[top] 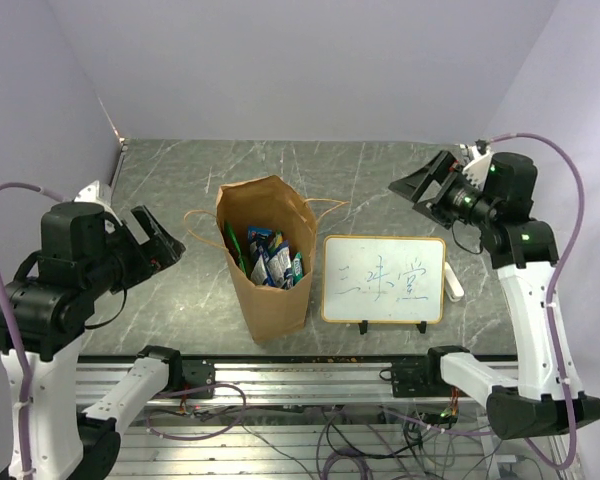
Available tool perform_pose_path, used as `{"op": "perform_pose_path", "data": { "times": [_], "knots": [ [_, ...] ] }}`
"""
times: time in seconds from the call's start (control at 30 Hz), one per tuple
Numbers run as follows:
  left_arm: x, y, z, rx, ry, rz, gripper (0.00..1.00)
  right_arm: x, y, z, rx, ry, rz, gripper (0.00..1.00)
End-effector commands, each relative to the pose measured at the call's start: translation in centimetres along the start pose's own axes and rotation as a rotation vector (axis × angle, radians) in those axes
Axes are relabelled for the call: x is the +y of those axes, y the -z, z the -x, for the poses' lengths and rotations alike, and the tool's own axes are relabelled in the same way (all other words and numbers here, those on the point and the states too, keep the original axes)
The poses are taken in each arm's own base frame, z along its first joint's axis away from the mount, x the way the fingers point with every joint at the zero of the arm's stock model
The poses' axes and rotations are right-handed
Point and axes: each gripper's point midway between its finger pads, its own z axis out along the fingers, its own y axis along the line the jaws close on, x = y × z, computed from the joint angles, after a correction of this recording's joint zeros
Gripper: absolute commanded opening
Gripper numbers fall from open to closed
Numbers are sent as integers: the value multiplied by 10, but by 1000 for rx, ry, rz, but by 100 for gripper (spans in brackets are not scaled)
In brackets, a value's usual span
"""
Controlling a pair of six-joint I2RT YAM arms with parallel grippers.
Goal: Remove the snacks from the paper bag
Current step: Adjust the paper bag at the center of the board.
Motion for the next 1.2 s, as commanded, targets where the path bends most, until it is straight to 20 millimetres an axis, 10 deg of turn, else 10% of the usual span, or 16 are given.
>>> {"op": "perform_pose_path", "data": {
  "times": [0.0, 0.37, 0.7, 1.17],
  "knots": [
    [-26, -10, -1, 29, 23, -125, 99, 39, -16, -16, 113, -112, 240, 100],
    [-77, -34, -2, 85, 93, -376, 100, 120, -49, -103, 356, -138, 432, 99],
    [-91, -71, 7, 154, 123, -353, 67, 122, -69, -97, 319, -231, 421, 66],
    [-85, -74, 7, 134, 92, -337, 33, 124, -68, -100, 359, -136, 417, 47]
  ]
}}
